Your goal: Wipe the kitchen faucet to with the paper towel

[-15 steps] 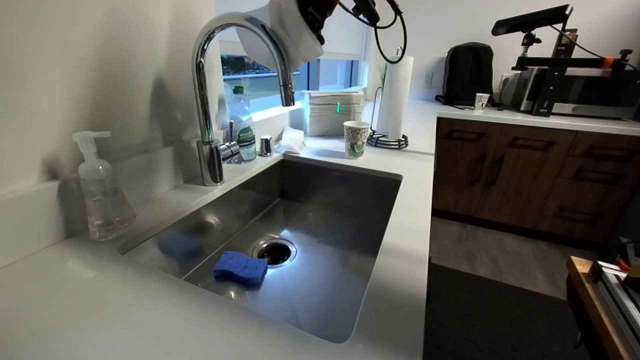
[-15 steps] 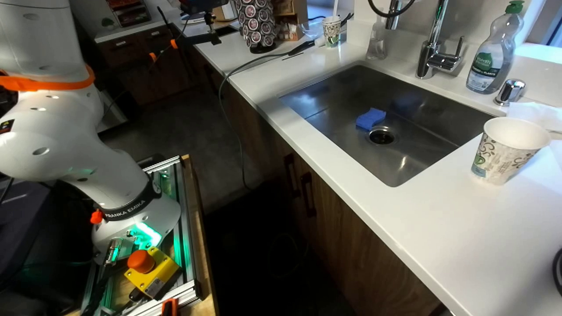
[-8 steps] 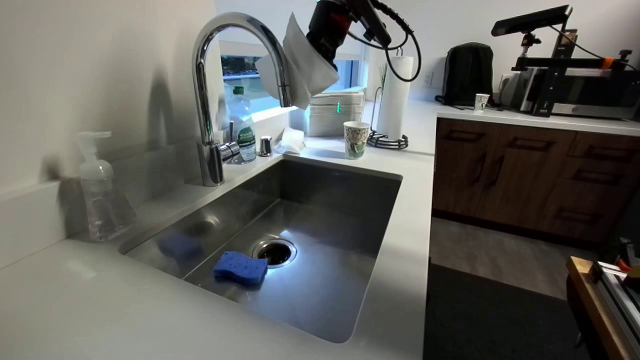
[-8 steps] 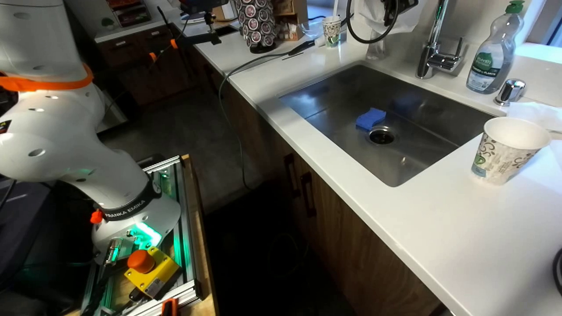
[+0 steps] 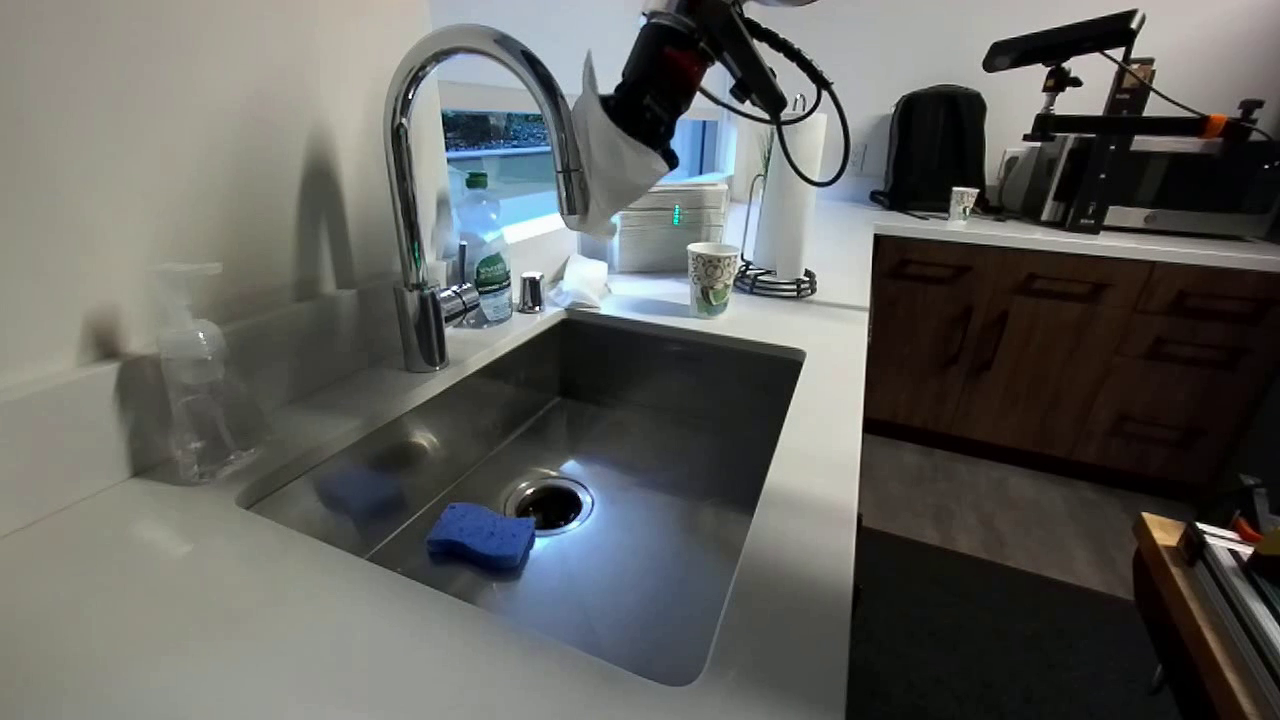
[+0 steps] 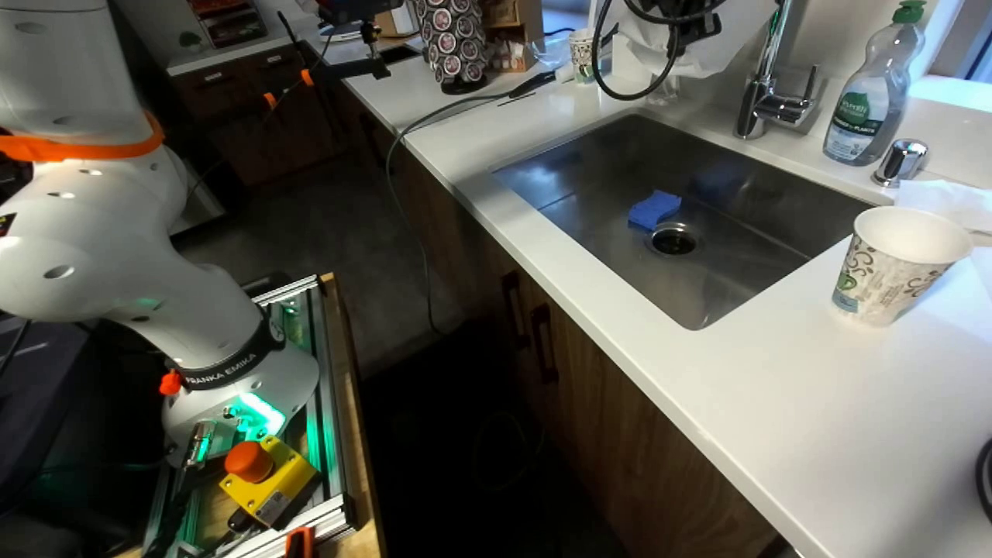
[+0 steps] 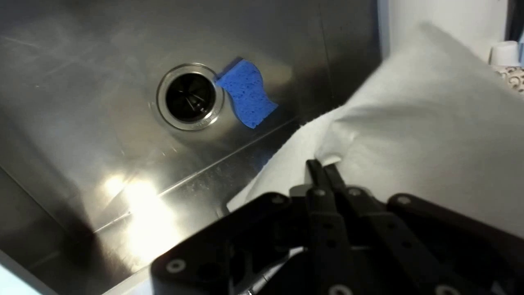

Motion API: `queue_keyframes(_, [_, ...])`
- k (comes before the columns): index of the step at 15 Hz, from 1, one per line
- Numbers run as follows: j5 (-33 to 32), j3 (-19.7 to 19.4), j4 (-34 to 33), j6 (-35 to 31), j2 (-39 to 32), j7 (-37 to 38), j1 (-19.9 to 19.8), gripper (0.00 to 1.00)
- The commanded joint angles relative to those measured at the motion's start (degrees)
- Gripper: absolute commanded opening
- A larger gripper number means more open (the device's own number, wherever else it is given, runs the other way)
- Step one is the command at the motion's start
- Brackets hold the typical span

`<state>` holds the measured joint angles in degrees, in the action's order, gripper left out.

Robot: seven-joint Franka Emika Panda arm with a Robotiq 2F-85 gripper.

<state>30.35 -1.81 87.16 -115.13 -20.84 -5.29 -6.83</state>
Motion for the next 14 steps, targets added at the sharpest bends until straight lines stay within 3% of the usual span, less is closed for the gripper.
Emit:
queue_keyframes(1, [4.4, 1.5, 0.4, -1.7, 3.4, 0.9, -1.4, 0.00])
queue_keyframes(5, [7.0, 1.0, -0.2, -3.6, 5.6, 0.2, -1.3, 0.00])
queue_keyframes(14, [5.6, 0.6, 4.1, -3.6, 4.9, 0.3, -0.7, 0.00])
